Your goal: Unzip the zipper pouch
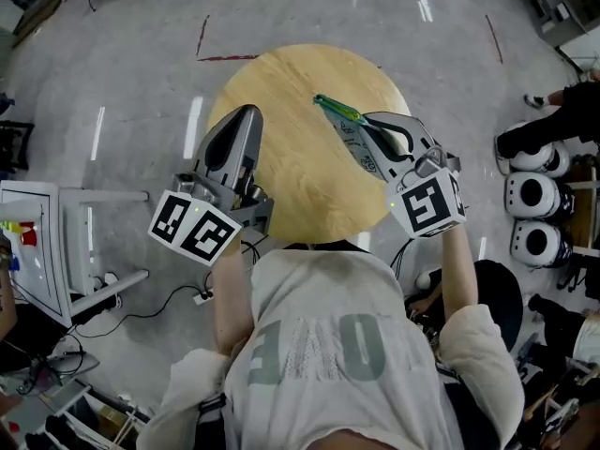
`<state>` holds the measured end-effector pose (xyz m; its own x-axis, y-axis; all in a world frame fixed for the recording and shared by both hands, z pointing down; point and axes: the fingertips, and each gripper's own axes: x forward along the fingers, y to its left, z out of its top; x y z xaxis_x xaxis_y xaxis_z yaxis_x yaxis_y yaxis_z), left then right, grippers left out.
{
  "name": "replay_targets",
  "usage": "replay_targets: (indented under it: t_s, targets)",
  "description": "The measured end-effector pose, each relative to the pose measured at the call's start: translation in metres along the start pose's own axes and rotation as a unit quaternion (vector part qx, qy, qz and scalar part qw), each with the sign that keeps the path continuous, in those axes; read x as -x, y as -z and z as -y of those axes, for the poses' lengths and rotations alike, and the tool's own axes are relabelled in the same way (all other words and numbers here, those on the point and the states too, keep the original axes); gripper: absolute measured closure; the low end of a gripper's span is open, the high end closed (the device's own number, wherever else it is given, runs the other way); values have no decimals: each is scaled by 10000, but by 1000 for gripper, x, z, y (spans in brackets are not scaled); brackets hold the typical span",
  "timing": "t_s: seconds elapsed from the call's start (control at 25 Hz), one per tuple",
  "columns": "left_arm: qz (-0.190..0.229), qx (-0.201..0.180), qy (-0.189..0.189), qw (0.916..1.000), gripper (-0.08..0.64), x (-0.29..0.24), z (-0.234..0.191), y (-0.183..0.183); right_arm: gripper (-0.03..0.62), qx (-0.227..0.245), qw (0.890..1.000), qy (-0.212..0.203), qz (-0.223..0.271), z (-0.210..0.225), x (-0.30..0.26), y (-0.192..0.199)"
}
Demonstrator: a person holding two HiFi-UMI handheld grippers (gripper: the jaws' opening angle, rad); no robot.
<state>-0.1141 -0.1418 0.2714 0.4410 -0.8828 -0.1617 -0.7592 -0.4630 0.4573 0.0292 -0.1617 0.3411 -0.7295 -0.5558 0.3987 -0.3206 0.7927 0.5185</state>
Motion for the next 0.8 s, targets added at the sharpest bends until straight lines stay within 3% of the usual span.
replay_targets:
  t_s: [0.36,0.64,0.8]
  targets:
    - [20,-1029,-584,9930,534,31,-7,-17,557,593,9945,-321,-796,-1,-61,52]
    - [26,-1416,-1014,9847,534,49,-9,-21,557,1592,9722,-481,-1647,-34,-106,106]
    - [7,-1515,-1174,9815,534,55,-14,-23,557,1708,9656,-529,-1886,-65,-127,123]
